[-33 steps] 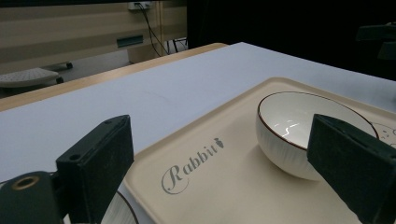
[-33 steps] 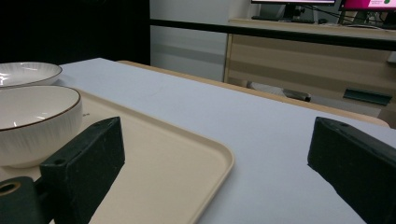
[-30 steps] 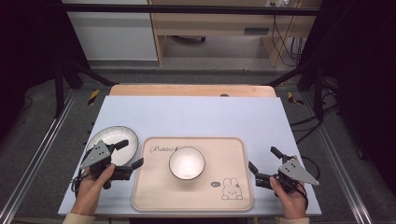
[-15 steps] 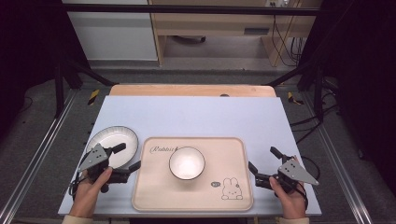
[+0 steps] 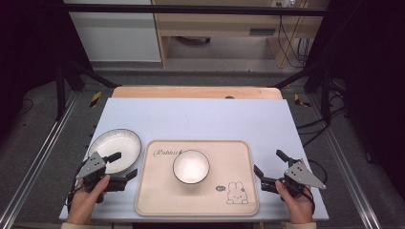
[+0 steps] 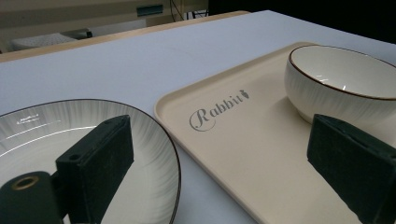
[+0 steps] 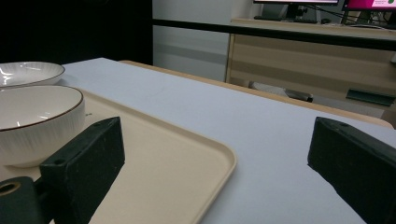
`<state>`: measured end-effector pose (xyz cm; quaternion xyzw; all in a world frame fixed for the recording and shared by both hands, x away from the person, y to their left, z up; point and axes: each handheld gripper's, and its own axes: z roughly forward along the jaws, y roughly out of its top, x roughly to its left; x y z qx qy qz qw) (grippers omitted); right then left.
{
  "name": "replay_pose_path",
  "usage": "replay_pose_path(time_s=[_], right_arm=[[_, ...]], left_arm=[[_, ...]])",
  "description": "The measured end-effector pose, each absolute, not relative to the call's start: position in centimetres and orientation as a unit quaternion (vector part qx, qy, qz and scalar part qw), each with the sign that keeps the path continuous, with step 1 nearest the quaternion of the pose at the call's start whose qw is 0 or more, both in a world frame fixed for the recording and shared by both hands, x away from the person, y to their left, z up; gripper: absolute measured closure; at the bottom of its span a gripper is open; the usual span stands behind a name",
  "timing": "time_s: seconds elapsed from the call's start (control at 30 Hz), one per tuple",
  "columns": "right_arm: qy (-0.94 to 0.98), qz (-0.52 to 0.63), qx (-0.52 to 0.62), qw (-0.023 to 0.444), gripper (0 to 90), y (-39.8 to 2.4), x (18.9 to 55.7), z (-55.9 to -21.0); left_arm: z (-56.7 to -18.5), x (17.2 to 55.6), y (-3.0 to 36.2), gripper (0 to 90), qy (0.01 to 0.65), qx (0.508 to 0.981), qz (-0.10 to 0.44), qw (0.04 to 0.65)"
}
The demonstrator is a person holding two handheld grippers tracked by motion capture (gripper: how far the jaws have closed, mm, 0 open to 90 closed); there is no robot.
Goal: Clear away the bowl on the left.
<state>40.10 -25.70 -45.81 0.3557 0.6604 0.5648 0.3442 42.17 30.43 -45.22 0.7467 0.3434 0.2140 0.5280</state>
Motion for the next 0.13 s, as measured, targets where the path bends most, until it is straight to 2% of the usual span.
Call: replay_pose_path(time_s=[0.13], right_arm=[[0.661, 0.564, 0.356, 0.344, 4.0, -25.68, 40.07, -45.72]], left_arm=[[-45.10, 42.17, 30.47, 7.1, 0.340, 0.744, 0.220, 0.532]])
